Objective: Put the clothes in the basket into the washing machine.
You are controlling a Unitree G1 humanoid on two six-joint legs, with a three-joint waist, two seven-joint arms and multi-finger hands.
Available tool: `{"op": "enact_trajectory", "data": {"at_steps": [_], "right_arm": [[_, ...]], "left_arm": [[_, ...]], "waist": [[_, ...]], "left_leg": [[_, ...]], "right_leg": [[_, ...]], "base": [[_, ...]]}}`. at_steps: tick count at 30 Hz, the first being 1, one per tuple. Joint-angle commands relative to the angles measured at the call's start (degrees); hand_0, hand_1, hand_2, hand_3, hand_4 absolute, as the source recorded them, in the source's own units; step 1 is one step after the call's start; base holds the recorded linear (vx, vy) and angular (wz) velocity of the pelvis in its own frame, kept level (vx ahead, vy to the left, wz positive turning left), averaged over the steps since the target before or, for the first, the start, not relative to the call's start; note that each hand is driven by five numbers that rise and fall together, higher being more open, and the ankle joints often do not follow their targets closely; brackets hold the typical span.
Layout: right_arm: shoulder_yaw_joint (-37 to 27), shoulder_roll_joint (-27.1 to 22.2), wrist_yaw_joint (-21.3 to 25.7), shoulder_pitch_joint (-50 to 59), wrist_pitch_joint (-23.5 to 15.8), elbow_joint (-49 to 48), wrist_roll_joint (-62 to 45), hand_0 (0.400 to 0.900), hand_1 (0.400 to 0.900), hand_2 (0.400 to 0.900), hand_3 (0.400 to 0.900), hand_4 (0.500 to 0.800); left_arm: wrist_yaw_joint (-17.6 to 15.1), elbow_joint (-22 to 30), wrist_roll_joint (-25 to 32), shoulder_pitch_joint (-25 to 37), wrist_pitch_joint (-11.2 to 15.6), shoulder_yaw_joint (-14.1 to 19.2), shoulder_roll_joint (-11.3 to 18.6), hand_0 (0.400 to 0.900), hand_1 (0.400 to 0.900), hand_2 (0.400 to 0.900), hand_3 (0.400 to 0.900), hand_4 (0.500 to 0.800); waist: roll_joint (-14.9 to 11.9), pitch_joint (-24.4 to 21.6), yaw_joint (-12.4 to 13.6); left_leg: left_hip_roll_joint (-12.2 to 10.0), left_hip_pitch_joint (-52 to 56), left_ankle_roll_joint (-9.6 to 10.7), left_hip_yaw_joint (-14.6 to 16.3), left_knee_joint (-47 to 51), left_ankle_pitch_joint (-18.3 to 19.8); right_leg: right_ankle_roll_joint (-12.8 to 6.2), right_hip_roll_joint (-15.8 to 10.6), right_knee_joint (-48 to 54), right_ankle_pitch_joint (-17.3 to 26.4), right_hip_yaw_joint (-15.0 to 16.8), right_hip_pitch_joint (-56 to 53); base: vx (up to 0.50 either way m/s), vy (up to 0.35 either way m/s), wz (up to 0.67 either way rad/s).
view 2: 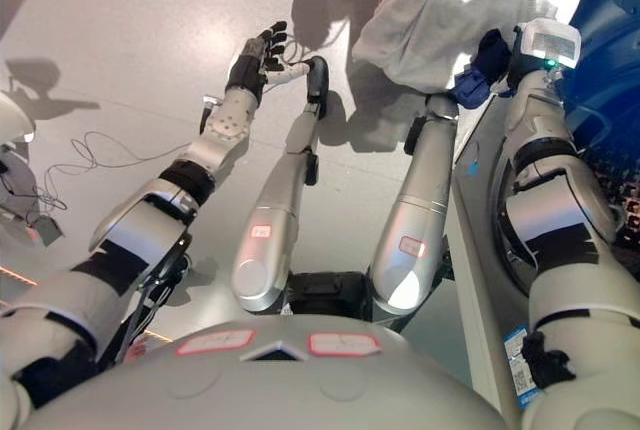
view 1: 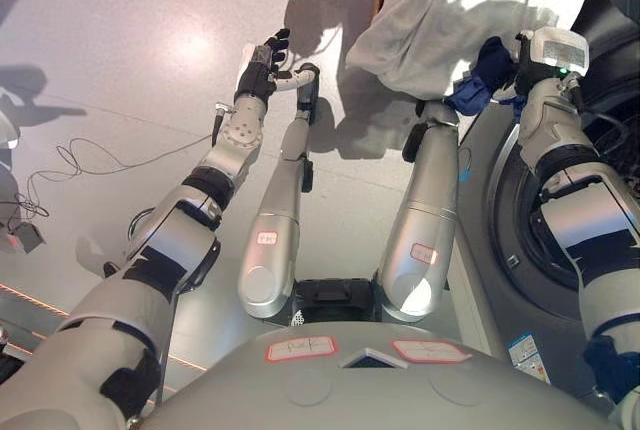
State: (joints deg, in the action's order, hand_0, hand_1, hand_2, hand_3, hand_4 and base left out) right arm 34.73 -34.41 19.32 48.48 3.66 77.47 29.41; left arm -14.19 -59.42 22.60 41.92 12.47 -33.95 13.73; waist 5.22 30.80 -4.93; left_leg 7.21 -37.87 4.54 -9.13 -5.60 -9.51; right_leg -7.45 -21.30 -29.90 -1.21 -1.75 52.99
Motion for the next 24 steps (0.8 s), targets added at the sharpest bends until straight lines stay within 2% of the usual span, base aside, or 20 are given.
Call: {"op": "enact_trajectory", "data": {"at_steps": [1, 7, 15, 16, 18, 24], "right_arm": [[3.1, -3.6, 0.9, -2.2, 1.0, 1.5, 0.1, 0.9, 0.9, 0.9, 0.9, 0.8], [5.5, -3.7, 0.7, -4.4, 1.4, 0.7, 4.9, 0.9, 0.9, 0.9, 0.9, 0.8], [6.6, -6.7, 2.7, -4.1, 2.9, 0.8, 7.8, 0.9, 0.9, 0.9, 0.9, 0.8], [6.6, -7.0, 3.0, -4.0, 3.1, 1.0, 7.9, 0.804, 0.804, 0.804, 0.804, 0.742], [6.3, -7.8, 3.6, -3.9, 3.5, 1.0, 7.7, 0.4, 0.4, 0.4, 0.4, 0.5], [6.3, -9.1, 4.7, -2.7, 4.4, 1.5, 6.5, 0.4, 0.4, 0.4, 0.4, 0.5]], "left_arm": [[-1.3, -1.0, 0.5, -0.2, 1.3, 3.3, 2.2, 0.9, 0.9, 0.9, 0.9, 0.8], [-1.8, 0.5, -0.3, 0.7, 2.0, 3.0, 2.8, 0.9, 0.9, 0.9, 0.9, 0.8], [-2.9, 8.5, 1.4, 1.1, 4.3, 2.7, 5.3, 0.9, 0.9, 0.9, 0.9, 0.8], [-3.2, 9.4, 1.6, 1.1, 4.5, 2.8, 5.5, 0.9, 0.9, 0.9, 0.9, 0.8], [-3.4, 11.5, 1.7, 0.7, 4.7, 2.8, 6.2, 0.9, 0.9, 0.9, 0.9, 0.8], [-4.0, 13.6, 3.1, -0.2, 4.9, 3.2, 7.3, 0.9, 0.9, 0.9, 0.9, 0.8]], "waist": [[-1.5, -1.0, -1.6], [-2.3, -1.0, -2.2], [-1.3, -1.0, -2.4], [-1.1, -1.0, -2.4], [-0.7, -1.0, -2.4], [0.0, -1.0, -2.1]], "left_leg": [[-0.4, 1.1, -0.1, 1.7, -15.3, 18.4], [0.6, -1.8, -0.3, 2.0, -18.8, 19.7], [2.1, -10.3, -0.6, 3.3, -24.2, 21.1], [2.3, -11.5, -0.7, 3.4, -24.9, 21.3], [2.5, -13.5, -0.8, 3.7, -26.2, 21.5], [2.6, -17.6, -1.3, 4.4, -28.3, 21.7]], "right_leg": [[-0.73, -1.3, 19.2, 21.3, 2.5, 1.8], [-0.56, -1.5, 19.0, 21.4, 3.1, 2.8], [-0.35, -2.3, 18.2, 22.0, 4.4, 8.7], [-0.3, -2.3, 17.8, 22.0, 4.6, 9.6], [-0.21, -2.5, 17.0, 21.9, 5.1, 11.2], [0.13, -2.2, 15.4, 21.6, 6.4, 15.3]], "base": [[0.0, 0.0, 0.0], [-0.02, -0.001, 0.03], [-0.06, 0.022, 0.07], [-0.05, 0.038, 0.07], [-0.03, 0.045, 0.06], [0.0, 0.007, 0.01]]}}
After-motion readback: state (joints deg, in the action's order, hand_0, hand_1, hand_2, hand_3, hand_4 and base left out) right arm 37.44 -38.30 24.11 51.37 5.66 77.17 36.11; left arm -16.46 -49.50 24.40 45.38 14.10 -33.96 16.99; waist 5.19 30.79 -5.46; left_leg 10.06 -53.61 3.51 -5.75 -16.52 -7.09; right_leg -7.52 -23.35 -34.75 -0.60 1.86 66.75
